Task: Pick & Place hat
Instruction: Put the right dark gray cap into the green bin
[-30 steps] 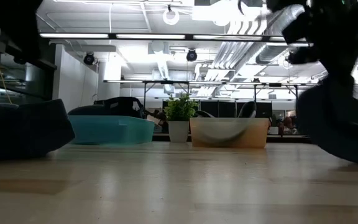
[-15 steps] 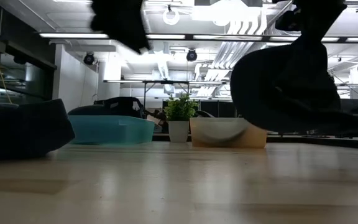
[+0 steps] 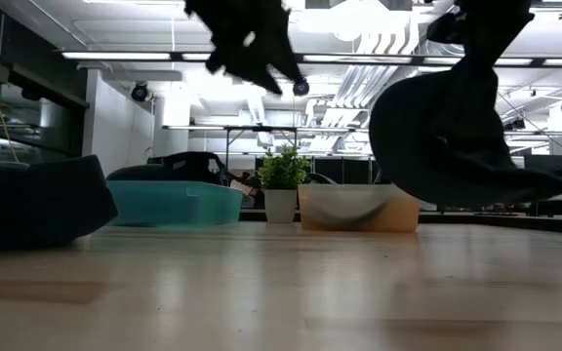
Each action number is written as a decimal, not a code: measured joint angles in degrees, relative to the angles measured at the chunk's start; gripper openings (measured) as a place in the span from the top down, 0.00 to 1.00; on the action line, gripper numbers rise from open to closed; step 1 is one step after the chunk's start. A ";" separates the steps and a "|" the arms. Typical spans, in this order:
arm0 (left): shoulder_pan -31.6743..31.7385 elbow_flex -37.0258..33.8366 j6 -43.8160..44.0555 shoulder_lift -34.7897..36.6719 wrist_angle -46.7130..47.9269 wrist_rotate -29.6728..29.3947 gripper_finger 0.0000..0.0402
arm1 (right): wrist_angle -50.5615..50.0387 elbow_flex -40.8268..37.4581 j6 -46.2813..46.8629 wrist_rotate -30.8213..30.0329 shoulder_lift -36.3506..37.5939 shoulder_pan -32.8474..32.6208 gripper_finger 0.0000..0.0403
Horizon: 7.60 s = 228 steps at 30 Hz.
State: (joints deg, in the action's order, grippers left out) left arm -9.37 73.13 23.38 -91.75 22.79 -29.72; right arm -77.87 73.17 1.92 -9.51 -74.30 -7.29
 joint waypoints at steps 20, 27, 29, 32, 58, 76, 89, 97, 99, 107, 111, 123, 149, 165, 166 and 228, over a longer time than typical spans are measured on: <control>5.45 -0.24 -1.12 -10.06 -20.62 21.06 0.30 | 2.34 3.39 -3.32 -4.43 0.00 0.20 0.99; 5.23 -0.08 -2.37 -9.90 -24.69 27.38 0.30 | 2.30 3.39 -3.48 -5.30 0.00 0.57 0.99; 5.25 -0.03 -2.36 -9.83 -25.33 27.53 0.30 | 2.32 3.39 -3.50 -5.45 0.00 0.57 0.99; 5.25 -0.03 -2.44 -9.83 -26.03 29.32 0.30 | 2.35 3.39 -3.50 -5.43 0.00 0.57 0.99; 5.28 -0.03 -2.56 -9.81 -29.05 27.54 0.30 | 9.85 3.39 -7.03 -4.33 0.00 0.57 0.99; 5.23 -0.03 -2.11 -9.81 -28.85 24.52 0.30 | 16.99 3.39 -8.56 -2.59 0.00 0.57 0.99; 5.23 -0.03 -0.80 -9.81 -27.67 18.76 0.30 | 20.46 3.39 -9.66 2.10 0.00 0.52 0.99; 5.23 -0.03 -0.59 -9.81 -26.73 17.35 0.49 | 20.70 3.39 -9.74 1.97 0.00 0.54 0.99; 5.23 -0.03 -0.59 -9.81 -26.75 16.53 0.59 | 20.70 3.39 -9.73 1.96 0.00 0.52 0.99; 5.17 -0.03 -2.16 -9.81 -26.87 16.31 0.95 | 20.73 3.39 -9.73 1.89 0.00 0.57 0.99; 5.25 -0.03 -2.14 -9.81 -26.86 16.65 0.97 | 20.81 3.39 -9.75 1.94 0.00 0.55 0.92; 5.25 -0.08 -1.73 -9.81 -25.53 16.48 0.97 | 19.46 3.39 -6.89 -3.44 1.16 0.52 0.52; 0.53 -0.08 2.41 -8.61 -13.36 -3.33 0.97 | 5.68 -1.40 16.60 -14.79 18.59 -4.28 0.39; -7.26 -13.62 11.04 7.35 -10.86 -19.76 0.97 | 15.09 -17.32 20.34 -10.17 21.94 -4.94 0.39; -7.31 -15.62 12.22 9.50 -10.99 -19.90 0.97 | 15.80 -17.78 20.31 -9.86 21.90 -4.94 0.39; 49.49 -37.23 18.00 28.07 -6.67 23.84 0.97 | 25.45 -18.82 17.52 -9.84 21.70 -5.03 0.39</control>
State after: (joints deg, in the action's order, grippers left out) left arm 40.12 35.90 41.38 -63.68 16.12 -5.88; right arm -52.42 54.35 19.44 -19.35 -52.60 -12.32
